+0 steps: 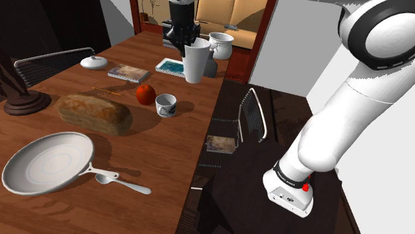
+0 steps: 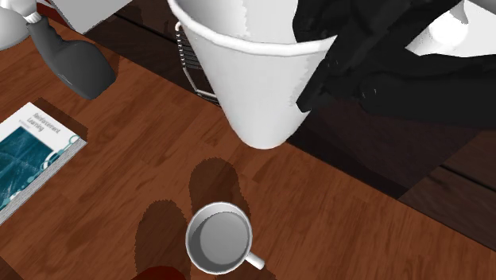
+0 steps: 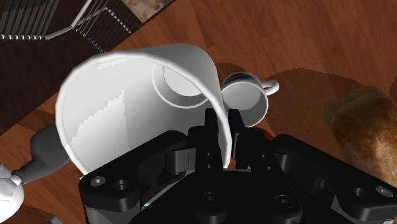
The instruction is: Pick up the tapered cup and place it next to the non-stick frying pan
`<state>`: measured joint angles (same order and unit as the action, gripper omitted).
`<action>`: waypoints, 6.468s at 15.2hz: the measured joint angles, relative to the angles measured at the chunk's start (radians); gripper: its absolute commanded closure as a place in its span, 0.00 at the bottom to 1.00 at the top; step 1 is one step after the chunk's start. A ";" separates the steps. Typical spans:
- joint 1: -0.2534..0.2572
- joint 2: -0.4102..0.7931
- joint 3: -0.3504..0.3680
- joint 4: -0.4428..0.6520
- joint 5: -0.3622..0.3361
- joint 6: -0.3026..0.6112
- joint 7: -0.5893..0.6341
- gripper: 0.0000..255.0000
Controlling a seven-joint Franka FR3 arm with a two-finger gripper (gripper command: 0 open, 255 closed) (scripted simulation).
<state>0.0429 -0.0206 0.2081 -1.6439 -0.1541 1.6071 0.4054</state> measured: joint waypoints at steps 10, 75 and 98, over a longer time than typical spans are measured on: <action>0.107 -0.075 0.119 -0.080 0.034 -0.025 0.221 1.00; 0.408 0.245 0.410 -0.262 -0.090 0.343 0.914 1.00; 0.413 0.221 0.421 -0.167 -0.066 0.230 0.898 0.00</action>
<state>0.4562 0.2005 0.6288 -1.8105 -0.2201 1.8375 1.3038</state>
